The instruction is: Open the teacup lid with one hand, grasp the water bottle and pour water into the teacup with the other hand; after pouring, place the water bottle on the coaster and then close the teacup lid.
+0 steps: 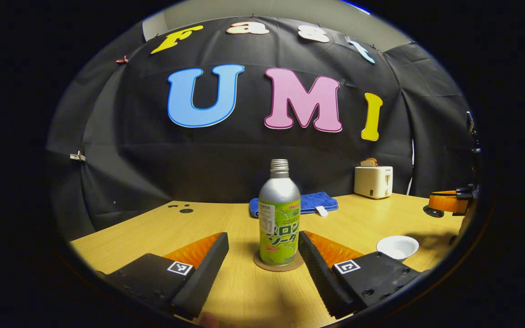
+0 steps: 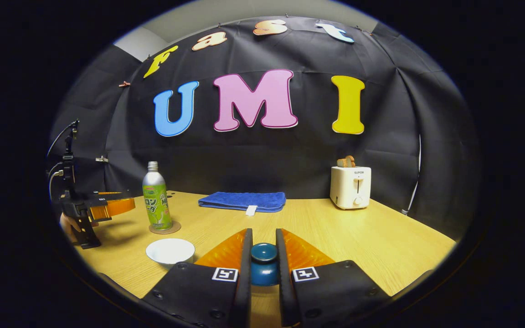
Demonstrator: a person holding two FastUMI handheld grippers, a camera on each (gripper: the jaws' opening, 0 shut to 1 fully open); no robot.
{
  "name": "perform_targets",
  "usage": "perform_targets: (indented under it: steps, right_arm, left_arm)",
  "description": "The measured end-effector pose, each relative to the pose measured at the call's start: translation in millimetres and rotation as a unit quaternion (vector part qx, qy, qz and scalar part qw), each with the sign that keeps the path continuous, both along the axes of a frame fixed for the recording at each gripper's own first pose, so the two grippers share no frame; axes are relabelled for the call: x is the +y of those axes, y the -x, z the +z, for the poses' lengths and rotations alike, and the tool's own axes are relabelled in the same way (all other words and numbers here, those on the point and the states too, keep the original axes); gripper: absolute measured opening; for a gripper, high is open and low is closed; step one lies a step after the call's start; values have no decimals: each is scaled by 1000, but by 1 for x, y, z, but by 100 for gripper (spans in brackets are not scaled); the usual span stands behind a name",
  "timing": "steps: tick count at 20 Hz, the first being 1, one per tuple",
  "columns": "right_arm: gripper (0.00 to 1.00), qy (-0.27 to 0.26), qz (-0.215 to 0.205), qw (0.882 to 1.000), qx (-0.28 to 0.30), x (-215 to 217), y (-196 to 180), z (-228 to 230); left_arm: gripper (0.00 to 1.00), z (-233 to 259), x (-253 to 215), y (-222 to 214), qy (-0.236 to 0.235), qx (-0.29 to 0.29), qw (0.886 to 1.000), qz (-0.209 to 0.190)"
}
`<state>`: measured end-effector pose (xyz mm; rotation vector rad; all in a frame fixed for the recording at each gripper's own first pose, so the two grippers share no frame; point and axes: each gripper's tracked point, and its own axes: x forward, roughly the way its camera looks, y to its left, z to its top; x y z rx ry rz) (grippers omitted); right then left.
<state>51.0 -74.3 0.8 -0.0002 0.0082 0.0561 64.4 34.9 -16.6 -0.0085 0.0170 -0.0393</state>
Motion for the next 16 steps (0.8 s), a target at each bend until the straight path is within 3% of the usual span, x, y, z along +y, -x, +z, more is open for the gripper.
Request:
perform_targets:
  steps: [4, 9, 16]
  right_arm:
    - [29, -21, 44, 999, 0, 47, 2, 4]
    - [29, -7, 89, 996, 21, 102, -11, 1]
    - [29, 0, 106, 993, 56, 138, -26, -19]
  left_arm:
    - [97, 0, 3, 2, 0, 0, 1000, 4]
    - [97, -2, 3, 11, -1, -1, 1000, 3]
    - [97, -2, 10, 18, 0, -1, 1000, 15]
